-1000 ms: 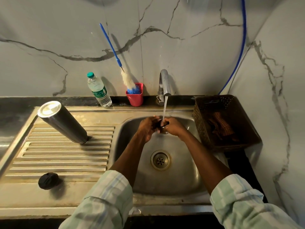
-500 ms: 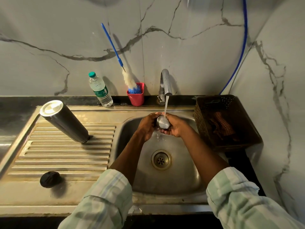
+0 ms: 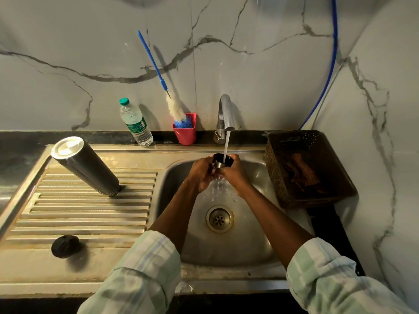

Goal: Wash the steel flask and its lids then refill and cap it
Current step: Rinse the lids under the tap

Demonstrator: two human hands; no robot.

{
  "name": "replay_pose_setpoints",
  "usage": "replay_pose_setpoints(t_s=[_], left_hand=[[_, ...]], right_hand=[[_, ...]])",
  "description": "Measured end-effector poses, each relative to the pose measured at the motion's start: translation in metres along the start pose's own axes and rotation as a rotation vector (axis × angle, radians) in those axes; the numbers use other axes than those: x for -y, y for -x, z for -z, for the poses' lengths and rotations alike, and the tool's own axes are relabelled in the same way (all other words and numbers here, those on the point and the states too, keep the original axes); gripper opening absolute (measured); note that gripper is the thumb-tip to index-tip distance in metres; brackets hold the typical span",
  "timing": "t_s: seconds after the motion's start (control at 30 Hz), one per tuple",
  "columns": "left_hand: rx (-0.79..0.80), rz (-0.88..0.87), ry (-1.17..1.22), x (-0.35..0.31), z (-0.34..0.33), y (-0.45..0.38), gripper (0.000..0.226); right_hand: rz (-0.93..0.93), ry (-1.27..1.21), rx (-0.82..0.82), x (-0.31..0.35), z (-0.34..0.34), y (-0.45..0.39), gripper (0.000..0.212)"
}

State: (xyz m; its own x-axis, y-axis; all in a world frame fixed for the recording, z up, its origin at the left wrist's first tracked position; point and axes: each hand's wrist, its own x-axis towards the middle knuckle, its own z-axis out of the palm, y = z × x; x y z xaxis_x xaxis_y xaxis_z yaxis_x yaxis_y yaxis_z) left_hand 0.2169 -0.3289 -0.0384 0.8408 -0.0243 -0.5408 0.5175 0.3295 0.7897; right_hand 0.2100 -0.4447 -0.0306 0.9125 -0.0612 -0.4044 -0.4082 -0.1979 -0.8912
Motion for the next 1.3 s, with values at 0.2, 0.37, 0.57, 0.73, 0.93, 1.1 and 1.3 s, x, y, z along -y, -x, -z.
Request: replay_pose_setpoints(t_s=[0.2,0.37,0.57,0.73,0.93,1.1,1.3], left_hand=[[0.03,0.031,-0.035,0.0,0.003,0.001,0.027],[-0.063,-0.016,-0.026,0.002,0.007,-0.008,0.023],[-0.124,-0.032,-0.059,0.008,0.011,-0.012,0.021],[-0.107,-0.059,-0.058,0.01,0.012,-0.006,0.019],[-0.099,-0.072,-0.063,0.008,0.015,-0.006,0.022],[-0.034,-0.119,-0.097,0.005,0.008,-0.004,0.028],[0.02,-0.074,-0.057,0.004,0.005,0.001,0.024]], right_hand=[[0.135,0.124,-0.036,-0.008,0.009,-0.001,0.064],[0.099,0.269,-0.009,-0.005,0.011,-0.007,0.061],[0.075,0.352,0.091,0.002,0.013,-0.01,0.07],[0.041,0.361,0.139,0.005,0.014,-0.011,0.072],[0.006,0.368,0.214,0.014,0.017,-0.012,0.053],[-0.338,-0.09,0.23,0.024,0.016,-0.008,0.052],[-0.581,-0.417,0.291,0.019,0.017,-0.01,0.062]])
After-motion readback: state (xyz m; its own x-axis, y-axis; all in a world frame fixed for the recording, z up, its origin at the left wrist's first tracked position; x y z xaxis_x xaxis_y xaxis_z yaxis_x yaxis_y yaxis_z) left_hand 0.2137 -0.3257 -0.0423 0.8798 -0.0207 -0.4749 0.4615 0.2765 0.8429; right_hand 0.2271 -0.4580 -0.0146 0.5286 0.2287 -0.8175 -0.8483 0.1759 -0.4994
